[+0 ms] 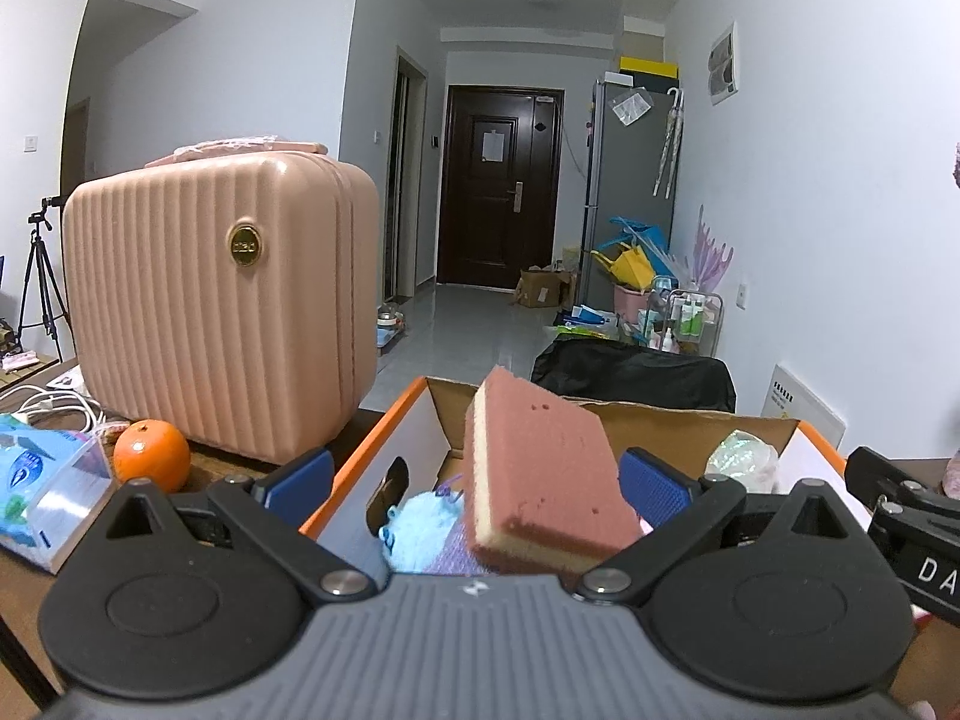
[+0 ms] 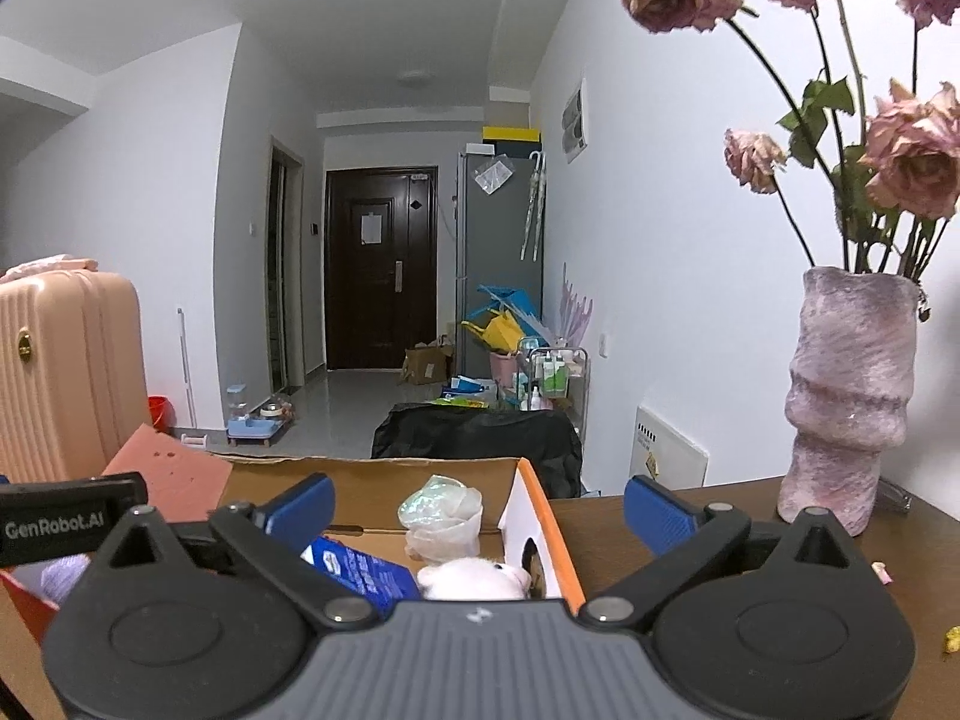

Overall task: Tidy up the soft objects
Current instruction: 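Lower the pink sponge into the box and open the left gripper, then withdraw both tools and move the right gripper onto the lavender hair band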

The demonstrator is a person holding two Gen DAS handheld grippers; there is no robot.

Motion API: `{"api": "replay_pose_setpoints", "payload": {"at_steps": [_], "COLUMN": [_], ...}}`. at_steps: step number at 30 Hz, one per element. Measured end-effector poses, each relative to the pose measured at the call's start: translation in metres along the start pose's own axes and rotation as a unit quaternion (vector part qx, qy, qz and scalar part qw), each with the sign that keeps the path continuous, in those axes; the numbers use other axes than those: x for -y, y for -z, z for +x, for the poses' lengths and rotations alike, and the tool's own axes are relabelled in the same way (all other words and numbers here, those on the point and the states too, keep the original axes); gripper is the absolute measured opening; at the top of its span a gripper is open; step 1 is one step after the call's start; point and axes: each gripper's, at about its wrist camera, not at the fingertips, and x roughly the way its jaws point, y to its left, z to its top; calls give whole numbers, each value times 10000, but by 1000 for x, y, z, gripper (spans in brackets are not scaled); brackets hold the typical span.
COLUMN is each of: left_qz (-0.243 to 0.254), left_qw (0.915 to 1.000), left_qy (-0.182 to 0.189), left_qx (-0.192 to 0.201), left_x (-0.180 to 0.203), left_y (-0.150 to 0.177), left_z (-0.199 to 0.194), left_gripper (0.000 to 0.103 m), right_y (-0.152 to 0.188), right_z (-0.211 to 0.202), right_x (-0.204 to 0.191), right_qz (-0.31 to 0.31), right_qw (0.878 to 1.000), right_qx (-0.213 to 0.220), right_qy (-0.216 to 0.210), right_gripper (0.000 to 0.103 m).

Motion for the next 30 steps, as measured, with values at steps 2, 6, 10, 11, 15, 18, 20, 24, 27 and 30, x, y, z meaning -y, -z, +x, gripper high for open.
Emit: {"api": "replay_pose_setpoints", "payload": {"at_steps": [2, 6, 10, 11, 15, 18, 20, 24, 27, 30], "left_qz": [4, -10, 2, 18, 54, 66, 93, 148, 171, 220], "left_qw": [10000, 10000, 10000, 10000, 10000, 9999, 9999, 9998, 9997, 9996], "left_qy": [14, 44, 64, 68, 65, 92, 109, 128, 154, 165], "left_qx": [-5, 21, 8, 8, 29, 14, 17, 46, 29, 12], "left_x": [0, -1, -2, -3, -4, -4, -5, -6, -8, -9], "left_y": [2, 6, 10, 11, 16, 19, 22, 27, 31, 36], "left_z": [-6, -19, -32, -35, -49, -57, -64, -78, -87, -96], "left_gripper": [103, 103, 103, 103, 103, 103, 103, 103, 103, 103], "right_y": [2, 5, 9, 10, 15, 18, 21, 25, 28, 31], "right_z": [-7, -19, -33, -37, -50, -60, -67, -82, -90, -100], "right_x": [1, 4, 6, 7, 9, 10, 12, 14, 15, 17], "right_qz": [-25, -23, -17, -12, -30, -37, -32, -70, -85, -105], "right_qw": [10000, 10000, 10000, 10000, 10000, 10000, 10000, 10000, 10000, 9999], "right_qx": [22, 37, 29, 23, 11, 6, -5, -8, -18, -42], "right_qy": [-5, -17, -22, -24, -23, -14, -16, -14, -19, -33], "right_gripper": [103, 103, 103, 103, 103, 103, 103, 103, 103, 103]}}
